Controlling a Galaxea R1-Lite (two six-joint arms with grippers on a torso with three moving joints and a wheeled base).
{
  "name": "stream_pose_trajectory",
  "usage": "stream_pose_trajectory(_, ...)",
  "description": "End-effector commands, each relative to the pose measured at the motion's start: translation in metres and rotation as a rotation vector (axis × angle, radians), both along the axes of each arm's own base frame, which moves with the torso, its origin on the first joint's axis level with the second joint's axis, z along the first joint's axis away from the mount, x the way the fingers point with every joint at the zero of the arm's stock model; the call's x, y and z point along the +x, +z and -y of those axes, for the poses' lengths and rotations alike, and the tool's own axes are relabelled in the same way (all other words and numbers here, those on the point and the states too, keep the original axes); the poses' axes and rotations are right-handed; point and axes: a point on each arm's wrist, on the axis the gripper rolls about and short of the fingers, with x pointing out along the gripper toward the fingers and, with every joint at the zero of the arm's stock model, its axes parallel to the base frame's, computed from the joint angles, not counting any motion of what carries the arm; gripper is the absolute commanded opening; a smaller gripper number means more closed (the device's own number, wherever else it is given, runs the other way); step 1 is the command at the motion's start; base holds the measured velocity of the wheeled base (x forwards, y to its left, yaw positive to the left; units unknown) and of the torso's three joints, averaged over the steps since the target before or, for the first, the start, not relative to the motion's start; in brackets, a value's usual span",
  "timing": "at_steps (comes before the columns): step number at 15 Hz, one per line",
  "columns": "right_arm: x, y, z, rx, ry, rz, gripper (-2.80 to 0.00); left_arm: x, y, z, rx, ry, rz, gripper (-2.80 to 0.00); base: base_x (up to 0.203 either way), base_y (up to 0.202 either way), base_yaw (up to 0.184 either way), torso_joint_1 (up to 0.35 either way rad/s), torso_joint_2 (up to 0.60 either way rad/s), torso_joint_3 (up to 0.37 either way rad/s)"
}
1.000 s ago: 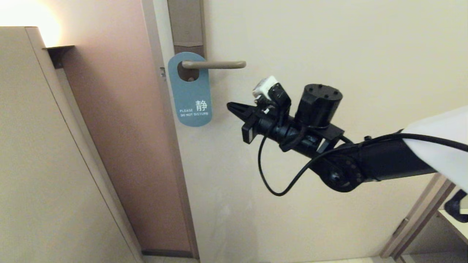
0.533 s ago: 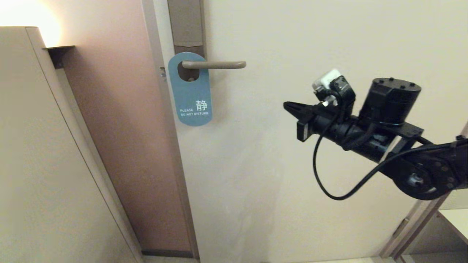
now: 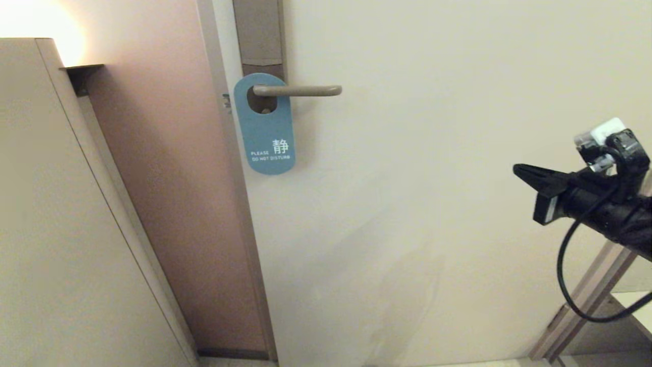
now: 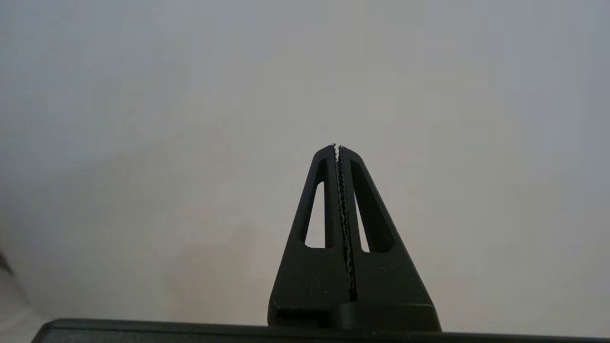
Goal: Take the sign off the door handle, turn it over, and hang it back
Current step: Take down the sign
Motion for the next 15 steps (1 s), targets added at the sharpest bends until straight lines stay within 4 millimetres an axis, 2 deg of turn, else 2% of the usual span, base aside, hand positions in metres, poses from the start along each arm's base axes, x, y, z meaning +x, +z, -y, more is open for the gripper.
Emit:
stream_pose_trajectory(1,-0.035,0.001,0.015,0.003,-0.050,0.028,-2.80,0.000,0.000,0.000,0.000,0.000,0.001,-2.80,0.000,0.000,0.000,0.000,0.00,0.000)
stream_pose_trajectory(6,-0.109,-0.035,0.018,0.097,-0.058,-0.035,-2.80,0.000,0.000,0.000,0.000,0.000,0.001,-2.80,0.000,0.000,0.000,0.000,0.00,0.000)
stream_pose_trajectory(9,-0.147,-0.057,0.017,0.165,-0.084,-0.051,-2.80,0.000,0.000,0.000,0.000,0.000,0.001,-2.80,0.000,0.000,0.000,0.000,0.00,0.000)
stream_pose_trajectory(15,-0.197,-0.076,0.018,0.258,-0.228,-0.079,-2.80,0.000,0.000,0.000,0.000,0.000,0.001,-2.80,0.000,0.000,0.000,0.000,0.00,0.000)
